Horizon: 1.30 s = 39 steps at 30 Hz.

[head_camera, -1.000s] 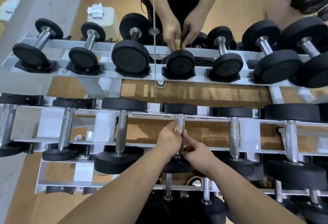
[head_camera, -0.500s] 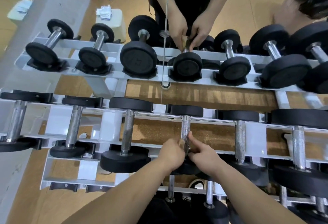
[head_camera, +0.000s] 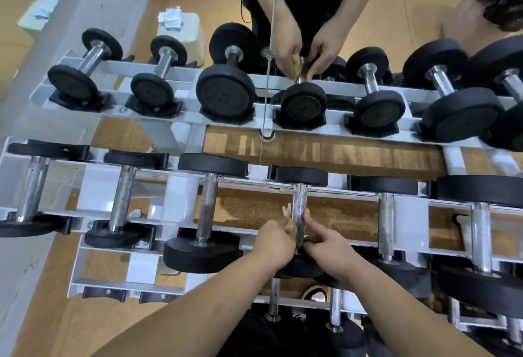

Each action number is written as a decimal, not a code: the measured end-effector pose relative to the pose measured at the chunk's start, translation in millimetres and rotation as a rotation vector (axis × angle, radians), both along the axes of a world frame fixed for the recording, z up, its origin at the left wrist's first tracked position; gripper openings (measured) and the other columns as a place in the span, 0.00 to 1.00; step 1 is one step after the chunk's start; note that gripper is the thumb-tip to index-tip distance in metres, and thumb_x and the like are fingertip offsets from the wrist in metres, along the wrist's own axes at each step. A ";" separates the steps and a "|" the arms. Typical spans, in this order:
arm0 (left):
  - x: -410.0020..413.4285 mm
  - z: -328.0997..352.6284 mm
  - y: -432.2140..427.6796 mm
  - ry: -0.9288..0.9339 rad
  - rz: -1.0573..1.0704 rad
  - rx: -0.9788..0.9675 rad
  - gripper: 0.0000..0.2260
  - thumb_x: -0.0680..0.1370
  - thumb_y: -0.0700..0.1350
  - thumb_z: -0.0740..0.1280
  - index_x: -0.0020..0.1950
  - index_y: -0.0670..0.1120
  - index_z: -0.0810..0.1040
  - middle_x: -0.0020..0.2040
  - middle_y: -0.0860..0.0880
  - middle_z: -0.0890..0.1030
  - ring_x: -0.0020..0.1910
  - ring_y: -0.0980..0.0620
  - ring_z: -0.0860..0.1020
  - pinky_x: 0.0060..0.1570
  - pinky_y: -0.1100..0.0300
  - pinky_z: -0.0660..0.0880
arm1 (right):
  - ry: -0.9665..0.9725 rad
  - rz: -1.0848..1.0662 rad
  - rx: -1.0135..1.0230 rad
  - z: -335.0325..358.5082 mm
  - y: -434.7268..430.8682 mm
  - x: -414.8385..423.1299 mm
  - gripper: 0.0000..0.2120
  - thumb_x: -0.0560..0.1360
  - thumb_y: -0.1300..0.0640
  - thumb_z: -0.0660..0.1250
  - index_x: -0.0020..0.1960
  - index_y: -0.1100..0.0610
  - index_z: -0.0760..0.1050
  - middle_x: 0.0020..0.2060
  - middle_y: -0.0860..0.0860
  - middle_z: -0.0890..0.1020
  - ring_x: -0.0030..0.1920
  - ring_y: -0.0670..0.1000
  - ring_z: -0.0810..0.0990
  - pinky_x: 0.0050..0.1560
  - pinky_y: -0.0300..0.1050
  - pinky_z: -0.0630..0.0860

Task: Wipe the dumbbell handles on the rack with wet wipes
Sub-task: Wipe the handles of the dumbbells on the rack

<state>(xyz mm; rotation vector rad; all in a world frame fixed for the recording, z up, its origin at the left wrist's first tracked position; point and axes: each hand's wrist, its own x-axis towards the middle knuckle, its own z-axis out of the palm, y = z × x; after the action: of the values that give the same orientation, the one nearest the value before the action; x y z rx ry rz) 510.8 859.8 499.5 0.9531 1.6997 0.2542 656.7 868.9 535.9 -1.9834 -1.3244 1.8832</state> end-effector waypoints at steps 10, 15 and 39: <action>-8.1 1.4 56.8 0.291 0.115 0.169 0.12 0.81 0.42 0.66 0.61 0.48 0.85 0.59 0.46 0.84 0.57 0.47 0.82 0.57 0.59 0.78 | -0.028 0.029 -0.001 1.3 -3.7 -3.6 0.35 0.82 0.62 0.64 0.80 0.33 0.59 0.35 0.47 0.74 0.33 0.47 0.69 0.33 0.37 0.68; 7.8 5.8 34.4 -0.121 0.449 -0.052 0.03 0.76 0.46 0.76 0.43 0.48 0.86 0.41 0.50 0.86 0.44 0.49 0.84 0.50 0.54 0.83 | -0.014 0.054 0.000 3.2 -2.6 -3.6 0.36 0.82 0.61 0.64 0.81 0.33 0.57 0.35 0.47 0.75 0.31 0.45 0.69 0.33 0.37 0.68; 21.7 13.8 16.9 0.250 -0.187 0.164 0.16 0.82 0.42 0.61 0.70 0.45 0.71 0.53 0.45 0.83 0.53 0.44 0.82 0.50 0.53 0.78 | 0.024 -0.037 -0.073 -19.2 0.3 4.7 0.44 0.73 0.73 0.55 0.75 0.30 0.66 0.46 0.53 0.86 0.40 0.54 0.76 0.42 0.48 0.71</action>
<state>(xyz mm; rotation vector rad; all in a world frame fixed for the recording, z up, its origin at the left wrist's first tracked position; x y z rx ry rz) 532.5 876.8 513.2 1.3022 1.8206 0.1560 661.5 869.3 516.6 -1.9988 -1.2207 1.9592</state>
